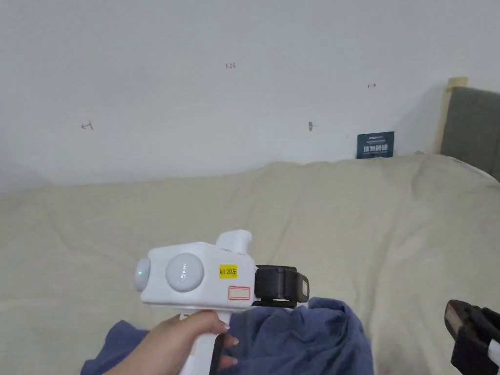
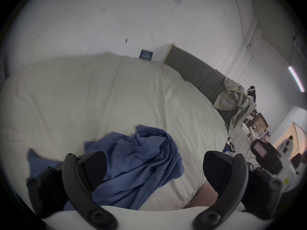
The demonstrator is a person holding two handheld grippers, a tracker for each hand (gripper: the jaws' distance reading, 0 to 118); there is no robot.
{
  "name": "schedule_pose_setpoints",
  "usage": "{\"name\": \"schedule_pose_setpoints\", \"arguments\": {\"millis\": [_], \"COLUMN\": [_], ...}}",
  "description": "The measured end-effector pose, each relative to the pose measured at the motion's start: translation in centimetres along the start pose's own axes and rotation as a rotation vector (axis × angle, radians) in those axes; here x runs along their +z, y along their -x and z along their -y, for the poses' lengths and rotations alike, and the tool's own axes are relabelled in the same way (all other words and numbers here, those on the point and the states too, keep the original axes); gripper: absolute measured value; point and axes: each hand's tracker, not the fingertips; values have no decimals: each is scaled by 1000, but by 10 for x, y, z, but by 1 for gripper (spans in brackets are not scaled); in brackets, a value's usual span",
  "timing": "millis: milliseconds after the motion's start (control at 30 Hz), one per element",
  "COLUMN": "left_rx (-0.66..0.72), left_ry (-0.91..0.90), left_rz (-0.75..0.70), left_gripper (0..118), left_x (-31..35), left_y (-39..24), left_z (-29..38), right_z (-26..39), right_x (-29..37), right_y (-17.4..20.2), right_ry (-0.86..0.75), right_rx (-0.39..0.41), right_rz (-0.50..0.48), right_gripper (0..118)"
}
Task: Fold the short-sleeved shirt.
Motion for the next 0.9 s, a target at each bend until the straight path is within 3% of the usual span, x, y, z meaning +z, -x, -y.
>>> {"name": "schedule_pose_setpoints", "arguments": {"millis": [167, 233, 267, 333, 367, 567, 900], "left_rx": [-94, -115, -112, -108, -97, -98, 6], "left_ry": [-261, -406, -458, -567, -592, -696, -698], "left_rz": [-80, -135, -168, -294, -351, -601, -543], "left_gripper": [115, 102, 84, 18, 2, 1, 0], "left_x": [112, 158, 176, 202, 211, 235, 240], "left_y": [4, 7, 7, 5, 5, 5, 25], "left_z": [41, 67, 79, 103, 113, 163, 165], "right_z": [-6, -8, -9, -11, -12, -5, 1], "right_x": [4, 6, 6, 6, 6, 4, -1], "right_y": [15, 21, 25, 34, 38, 57, 65], "right_ry": [-54, -94, -111, -138, -147, -187, -151], "right_rx": [43, 43, 44, 43, 39, 7, 30], "right_rz": [-34, -64, -71, -72, -75, -87, -92], "right_gripper": [0, 0, 0, 0, 0, 0, 0]}}
